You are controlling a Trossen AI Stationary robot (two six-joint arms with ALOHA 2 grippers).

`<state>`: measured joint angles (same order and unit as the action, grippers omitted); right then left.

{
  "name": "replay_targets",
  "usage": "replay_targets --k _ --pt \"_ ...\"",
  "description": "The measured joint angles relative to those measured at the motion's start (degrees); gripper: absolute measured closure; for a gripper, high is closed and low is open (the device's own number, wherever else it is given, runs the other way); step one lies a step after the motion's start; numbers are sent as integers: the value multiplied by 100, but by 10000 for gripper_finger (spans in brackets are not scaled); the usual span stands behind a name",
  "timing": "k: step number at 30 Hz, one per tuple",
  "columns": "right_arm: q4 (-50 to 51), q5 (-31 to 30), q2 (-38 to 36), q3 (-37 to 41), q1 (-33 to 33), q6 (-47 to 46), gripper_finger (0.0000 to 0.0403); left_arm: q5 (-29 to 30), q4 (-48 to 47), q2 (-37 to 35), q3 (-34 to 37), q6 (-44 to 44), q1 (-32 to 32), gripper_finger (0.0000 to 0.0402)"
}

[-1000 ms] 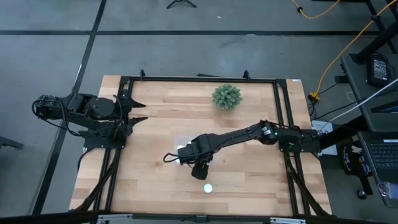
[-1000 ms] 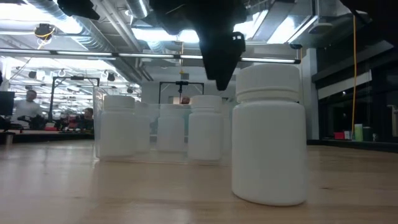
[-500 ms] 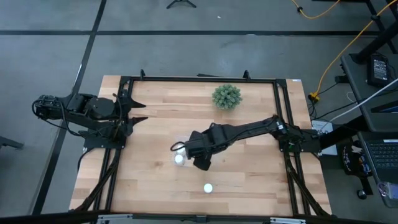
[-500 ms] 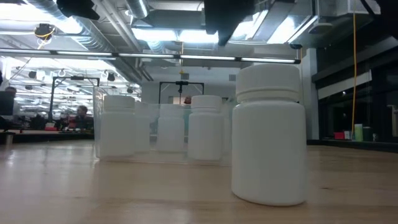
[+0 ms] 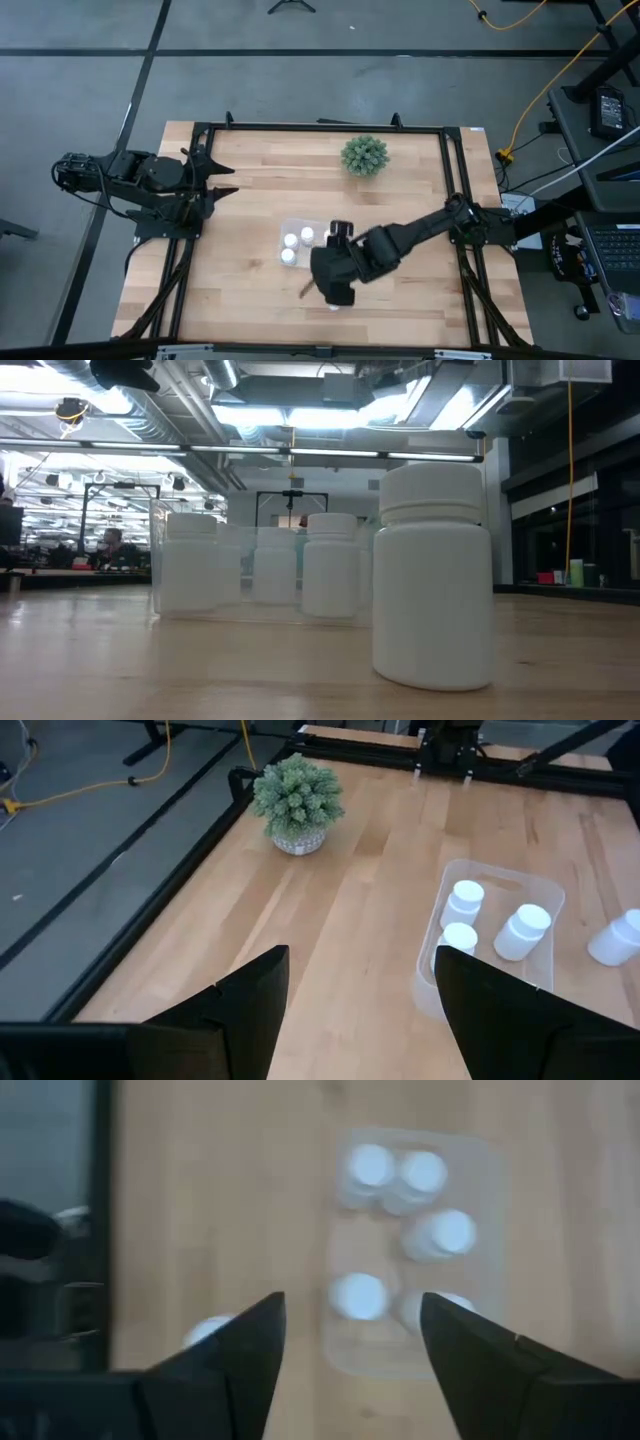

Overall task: Pick and place pill bottles into a basket
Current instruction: Put the white medicine bottle into the transparent bin

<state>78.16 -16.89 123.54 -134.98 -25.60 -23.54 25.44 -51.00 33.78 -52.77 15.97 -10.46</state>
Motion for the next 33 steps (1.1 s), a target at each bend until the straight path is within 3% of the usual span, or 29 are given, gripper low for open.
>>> replay_targets --k 8,16,26,33 --pt "-258 47 -5 0 -124 -159 169 -2 -2 0 1 -161 0 158" --pt "-1494 90 -3 0 -114 -176 169 -1 -2 0 1 -296 0 158" --pt "-1069 437 34 265 -114 -1635 163 -3 -6 0 1 -326 0 158" --pt "-933 771 46 761 -113 -2429 115 -3 -20 0 2 -326 0 158"
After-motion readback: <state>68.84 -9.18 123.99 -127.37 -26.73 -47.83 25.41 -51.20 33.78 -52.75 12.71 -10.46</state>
